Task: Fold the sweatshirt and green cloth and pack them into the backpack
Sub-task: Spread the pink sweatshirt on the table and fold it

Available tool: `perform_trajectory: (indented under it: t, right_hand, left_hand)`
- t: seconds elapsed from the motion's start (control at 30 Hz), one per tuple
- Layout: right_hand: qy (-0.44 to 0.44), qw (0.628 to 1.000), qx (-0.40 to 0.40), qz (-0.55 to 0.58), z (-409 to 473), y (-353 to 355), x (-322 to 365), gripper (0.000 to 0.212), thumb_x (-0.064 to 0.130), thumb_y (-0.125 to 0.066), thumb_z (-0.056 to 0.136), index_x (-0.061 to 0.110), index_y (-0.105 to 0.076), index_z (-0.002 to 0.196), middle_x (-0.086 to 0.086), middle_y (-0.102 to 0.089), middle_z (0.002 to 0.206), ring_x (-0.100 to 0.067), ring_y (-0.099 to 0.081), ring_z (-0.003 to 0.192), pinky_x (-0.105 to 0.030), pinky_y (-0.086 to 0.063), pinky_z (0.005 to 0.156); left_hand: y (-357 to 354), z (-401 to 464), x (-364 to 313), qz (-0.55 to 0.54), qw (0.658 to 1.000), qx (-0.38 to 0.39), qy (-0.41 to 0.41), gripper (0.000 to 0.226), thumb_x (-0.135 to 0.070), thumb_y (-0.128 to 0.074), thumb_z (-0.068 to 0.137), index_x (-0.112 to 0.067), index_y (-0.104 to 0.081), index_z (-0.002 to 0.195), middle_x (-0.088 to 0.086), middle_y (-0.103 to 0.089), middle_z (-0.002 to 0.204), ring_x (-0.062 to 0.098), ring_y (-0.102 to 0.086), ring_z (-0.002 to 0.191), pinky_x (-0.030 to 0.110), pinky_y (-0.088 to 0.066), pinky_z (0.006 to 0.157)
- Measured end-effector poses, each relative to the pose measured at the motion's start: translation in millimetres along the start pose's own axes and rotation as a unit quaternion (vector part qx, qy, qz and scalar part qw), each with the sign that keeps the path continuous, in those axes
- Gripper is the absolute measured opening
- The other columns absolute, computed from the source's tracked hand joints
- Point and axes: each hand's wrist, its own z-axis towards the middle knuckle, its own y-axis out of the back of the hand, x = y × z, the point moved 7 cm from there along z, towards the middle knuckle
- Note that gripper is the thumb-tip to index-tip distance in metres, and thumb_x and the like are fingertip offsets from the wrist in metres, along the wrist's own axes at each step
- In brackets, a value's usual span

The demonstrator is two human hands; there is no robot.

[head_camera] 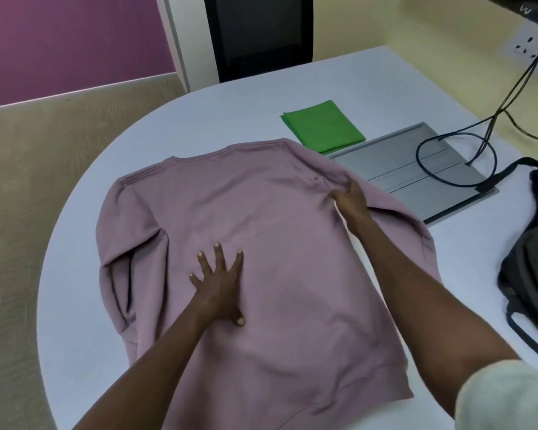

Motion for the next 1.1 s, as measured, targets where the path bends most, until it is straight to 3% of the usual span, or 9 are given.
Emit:
perform_trajectory:
  t: [0.07, 0.13, 0.2, 0.3, 0.5, 0.67, 0.87, 0.97, 1.1]
  right_hand:
    - [0.02, 1.0, -0.011, 0.018, 5, -7, 8, 0.047, 0.014, -0.061, 0.086, 0.013, -0.057, 0.133, 0.003, -0.065, 0.107, -0.015, -0.059, 0.093, -0.026, -0.049, 0.077]
    - [-0.01, 0.994, 0.105, 0.026, -5, -36, 2, 0.044, 0.015, -0.063, 0.089, 0.012, -0.057, 0.133, 0.006, -0.061, 0.092, -0.013, -0.057, 0.08, -0.023, -0.046, 0.064]
    - [-0.037, 0.985, 0.157, -0.058, -14, -47, -11, 0.066, 0.024, -0.065, 0.088, 0.014, -0.039, 0.148, -0.001, -0.057, 0.122, -0.019, -0.057, 0.105, -0.027, -0.048, 0.081]
    - [0.043, 0.986, 0.019, -0.163, -23, -27, -14, 0.08, 0.027, -0.063, 0.084, 0.005, -0.027, 0.152, -0.013, -0.029, 0.158, -0.027, -0.029, 0.145, -0.034, -0.026, 0.115]
    - [-0.048, 0.985, 0.119, 0.115, -111, -38, -57, 0.048, 0.015, -0.068, 0.09, 0.017, -0.054, 0.135, -0.004, -0.062, 0.129, -0.021, -0.063, 0.095, -0.037, -0.053, 0.076]
    - [-0.059, 0.996, -0.049, 0.039, -115, 37, -94, 0.073, 0.018, -0.069, 0.087, 0.017, -0.034, 0.151, -0.001, -0.034, 0.157, -0.018, -0.037, 0.141, -0.036, -0.035, 0.114]
    - [-0.088, 0.985, 0.07, 0.129, -174, 25, -116, 0.048, 0.009, -0.066, 0.09, 0.007, -0.055, 0.137, -0.009, -0.061, 0.132, -0.022, -0.062, 0.107, -0.041, -0.051, 0.096]
    - [-0.06, 0.997, 0.028, -0.031, -185, 48, -133, 0.074, 0.017, -0.067, 0.091, 0.013, -0.029, 0.154, -0.006, -0.029, 0.16, -0.022, -0.033, 0.144, -0.041, -0.026, 0.12]
    - [0.143, 0.971, 0.025, -0.188, -223, 62, -122, 0.071, 0.036, -0.053, 0.098, 0.015, -0.02, 0.157, 0.003, -0.011, 0.164, -0.011, -0.012, 0.149, -0.021, -0.004, 0.118]
  left_hand:
    - [0, 0, 1, -0.002, 1.0, -0.002, -0.002, 0.152, -0.042, -0.093, 0.056, -0.031, 0.024, 0.152, 0.017, 0.043, 0.152, 0.056, 0.033, 0.136, 0.075, -0.004, 0.109]
    - [0, 1, 1, -0.005, 1.0, -0.007, -0.004, 0.152, -0.042, -0.093, 0.056, -0.032, 0.023, 0.152, 0.016, 0.043, 0.152, 0.055, 0.033, 0.136, 0.075, -0.004, 0.109]
    - [0, 0, 1, -0.007, 1.0, -0.012, -0.005, 0.151, -0.042, -0.093, 0.056, -0.032, 0.023, 0.153, 0.015, 0.043, 0.152, 0.054, 0.034, 0.137, 0.074, -0.003, 0.11]
    - [-1, 1, 1, -0.01, 1.0, -0.01, -0.006, 0.151, -0.041, -0.093, 0.056, -0.033, 0.022, 0.153, 0.014, 0.042, 0.153, 0.053, 0.034, 0.137, 0.074, -0.002, 0.109]
    - [-1, -2, 3, -0.026, 1.0, -0.016, -0.006, 0.148, -0.039, -0.093, 0.056, -0.034, 0.018, 0.154, 0.012, 0.04, 0.154, 0.05, 0.035, 0.138, 0.072, 0.0, 0.11]
    - [-6, -12, 6, -0.062, 0.996, -0.056, -0.024, 0.132, -0.033, -0.092, 0.062, -0.029, -0.001, 0.158, 0.01, 0.023, 0.162, 0.04, 0.024, 0.147, 0.07, -0.007, 0.112]
    - [-28, -50, -23, -0.035, 0.98, -0.168, -0.099, 0.064, -0.008, -0.053, 0.091, -0.02, -0.035, 0.151, 0.013, -0.019, 0.162, 0.037, -0.015, 0.149, 0.056, -0.031, 0.112]
    - [-51, -72, -27, -0.051, 0.975, -0.185, -0.111, 0.049, -0.007, -0.036, 0.096, -0.012, -0.048, 0.143, 0.02, -0.031, 0.156, 0.044, -0.029, 0.142, 0.056, -0.034, 0.108]
    - [-73, -96, -25, -0.055, 0.97, -0.208, -0.117, 0.056, -0.046, -0.038, 0.095, -0.012, -0.056, 0.135, 0.024, -0.047, 0.141, 0.05, -0.044, 0.127, 0.055, -0.044, 0.095]
